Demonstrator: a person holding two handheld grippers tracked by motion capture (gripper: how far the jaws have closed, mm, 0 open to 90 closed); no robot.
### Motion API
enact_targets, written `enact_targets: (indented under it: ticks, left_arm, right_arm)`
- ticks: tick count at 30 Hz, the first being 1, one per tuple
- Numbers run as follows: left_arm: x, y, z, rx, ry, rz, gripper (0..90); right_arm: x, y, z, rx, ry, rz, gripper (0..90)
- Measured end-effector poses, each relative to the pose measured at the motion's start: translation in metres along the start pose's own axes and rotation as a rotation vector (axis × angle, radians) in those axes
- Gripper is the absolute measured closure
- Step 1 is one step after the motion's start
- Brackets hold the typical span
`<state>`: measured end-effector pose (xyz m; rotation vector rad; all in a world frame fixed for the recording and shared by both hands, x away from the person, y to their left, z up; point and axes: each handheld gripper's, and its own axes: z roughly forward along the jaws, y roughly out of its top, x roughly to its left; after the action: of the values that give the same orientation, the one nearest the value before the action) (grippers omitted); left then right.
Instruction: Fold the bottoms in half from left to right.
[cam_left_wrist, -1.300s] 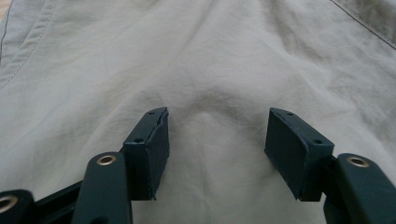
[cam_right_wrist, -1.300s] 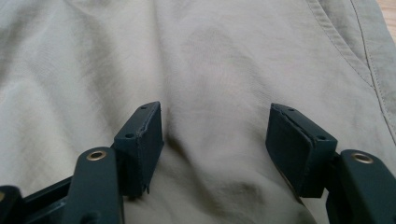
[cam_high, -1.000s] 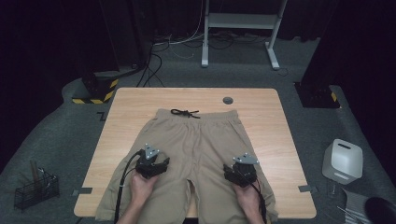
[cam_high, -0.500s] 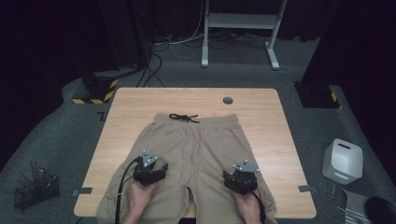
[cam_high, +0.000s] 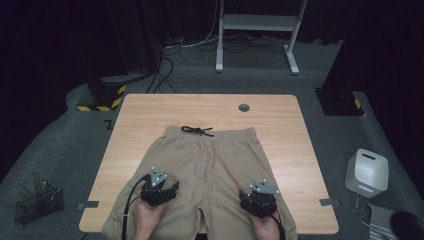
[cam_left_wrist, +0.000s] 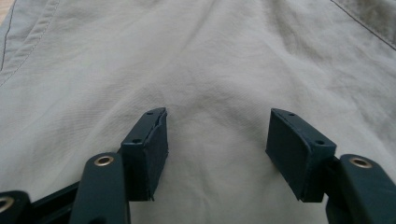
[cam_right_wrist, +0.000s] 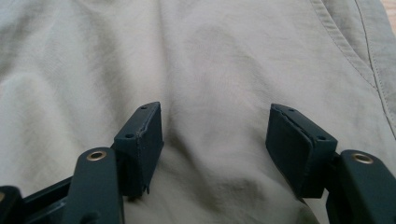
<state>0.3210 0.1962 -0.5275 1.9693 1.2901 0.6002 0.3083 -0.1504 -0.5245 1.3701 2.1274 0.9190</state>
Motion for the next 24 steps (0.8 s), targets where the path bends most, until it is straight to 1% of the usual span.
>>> enact_targets:
  ticks: [4,6,8,9,10,11,12,14,15,16,18,19,20,21,22,23,24]
  left_arm:
    - [-0.003,-0.005,-0.006,-0.001,0.004,-0.012,38.5]
    - [-0.007,-0.008,-0.009,0.001,-0.002,-0.006,38.2]
    - [-0.011,-0.011,-0.013,0.0,-0.005,0.006,38.1]
    - [-0.013,-0.013,-0.015,-0.005,-0.01,0.023,38.9]
    - [-0.014,-0.013,-0.016,-0.004,-0.015,0.037,40.4]
    - [-0.014,-0.011,-0.016,0.005,-0.016,0.041,40.5]
    - [-0.014,-0.008,-0.015,0.02,-0.015,0.048,40.2]
    - [-0.01,0.003,-0.014,0.011,-0.019,0.052,39.6]
    - [-0.008,0.01,-0.012,0.006,-0.032,0.04,39.5]
    - [-0.005,0.019,-0.01,0.005,-0.045,0.038,39.0]
    - [0.001,0.037,-0.001,0.004,-0.037,0.051,38.0]
    - [0.004,0.042,0.003,0.007,-0.033,0.055,37.8]
    - [0.007,0.048,0.008,0.008,-0.029,0.056,37.5]
    - [0.011,0.054,0.015,0.003,-0.019,0.046,37.4]
    - [0.013,0.057,0.019,0.007,-0.014,0.047,37.4]
    - [0.017,0.06,0.027,0.017,-0.004,0.046,37.4]
    - [0.019,0.062,0.031,0.018,0.0,0.043,37.4]
  right_arm:
    - [0.005,-0.007,-0.009,0.005,-0.002,0.004,36.3]
    - [0.006,-0.01,-0.013,0.008,0.002,0.0,36.4]
    - [0.006,-0.01,-0.015,0.029,0.012,-0.005,36.5]
    - [0.007,-0.009,-0.016,0.041,0.019,-0.016,37.2]
    - [0.008,-0.007,-0.017,0.06,0.037,-0.027,40.0]
    - [0.009,-0.005,-0.017,0.067,0.058,-0.038,42.2]
    - [0.009,-0.004,-0.018,0.069,0.072,-0.035,42.3]
    - [0.007,0.005,-0.018,0.045,0.078,-0.036,42.5]
    - [0.005,0.011,-0.018,0.027,0.076,-0.04,42.3]
    - [0.003,0.019,-0.017,0.005,0.076,-0.04,42.2]
    - [-0.002,0.035,-0.013,-0.038,0.063,-0.044,41.8]
    - [-0.006,0.046,-0.006,-0.045,0.055,-0.038,41.3]
    - [-0.009,0.051,0.0,-0.043,0.058,-0.028,40.8]
    - [-0.013,0.058,0.008,-0.038,0.056,-0.015,40.5]
    - [-0.017,0.064,0.02,-0.03,0.057,-0.002,40.4]
    - [-0.019,0.067,0.027,-0.02,0.046,0.001,40.4]
    - [-0.02,0.071,0.037,-0.01,0.025,0.0,40.5]
